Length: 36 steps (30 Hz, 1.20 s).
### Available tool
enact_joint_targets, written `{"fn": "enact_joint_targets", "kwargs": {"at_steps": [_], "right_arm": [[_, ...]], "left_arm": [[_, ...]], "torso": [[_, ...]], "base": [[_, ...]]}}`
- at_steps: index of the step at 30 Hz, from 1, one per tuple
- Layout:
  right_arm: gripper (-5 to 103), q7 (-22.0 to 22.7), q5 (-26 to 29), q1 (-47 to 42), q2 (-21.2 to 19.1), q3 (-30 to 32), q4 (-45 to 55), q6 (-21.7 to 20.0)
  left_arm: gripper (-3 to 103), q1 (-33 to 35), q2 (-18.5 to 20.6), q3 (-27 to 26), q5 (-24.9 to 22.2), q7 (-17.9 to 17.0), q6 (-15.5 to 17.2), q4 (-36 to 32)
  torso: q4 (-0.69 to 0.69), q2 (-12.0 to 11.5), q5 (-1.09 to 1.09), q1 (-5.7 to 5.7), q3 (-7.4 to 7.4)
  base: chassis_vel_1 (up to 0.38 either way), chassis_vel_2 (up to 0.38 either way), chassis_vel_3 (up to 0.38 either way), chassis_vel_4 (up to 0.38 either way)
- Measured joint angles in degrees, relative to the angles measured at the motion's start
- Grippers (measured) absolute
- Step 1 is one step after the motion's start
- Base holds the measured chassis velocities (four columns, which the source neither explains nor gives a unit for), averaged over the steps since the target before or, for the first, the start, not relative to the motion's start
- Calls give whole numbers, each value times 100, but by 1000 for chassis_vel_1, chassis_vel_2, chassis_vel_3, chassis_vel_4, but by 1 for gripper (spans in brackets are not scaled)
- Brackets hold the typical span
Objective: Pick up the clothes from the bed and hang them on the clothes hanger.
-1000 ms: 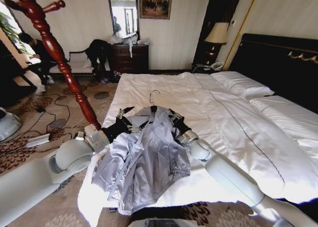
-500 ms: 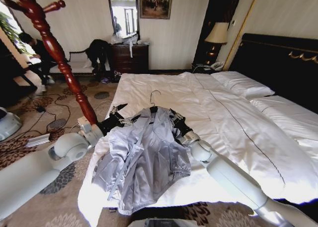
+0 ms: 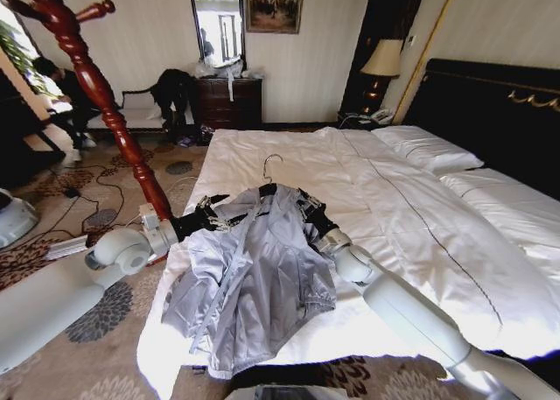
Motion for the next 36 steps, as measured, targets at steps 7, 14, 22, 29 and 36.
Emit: {"fn": "enact_joint_targets", "kwargs": {"at_steps": [7, 14, 22, 29, 36], "right_arm": [[18, -2, -34, 97, 75, -107, -52, 16], [18, 1, -22, 162, 74, -197, -49, 37], [18, 10, -144, 222, 93, -260, -96, 364], [19, 4, -170, 248, 108, -263, -123, 531], [20, 16, -207, 240, 125, -290, -124, 586]], "left_arm": [[101, -5, -73, 23, 166, 55, -4, 145], [96, -50, -62, 141, 91, 60, 104, 197], [79, -402, -97, 698, -118, 109, 232, 277], [57, -611, -99, 1085, -116, 176, 234, 238], [30, -568, -113, 1180, -110, 198, 237, 228]], "torso": [[1, 0, -1, 0, 0], [-1, 0, 0, 0, 0], [-1, 0, 0, 0, 0], [-1, 0, 0, 0, 0], [0, 0, 0, -1, 0]], "base": [[0, 0, 0, 0], [0, 0, 0, 0], [0, 0, 0, 0], [0, 0, 0, 0], [0, 0, 0, 0]]}}
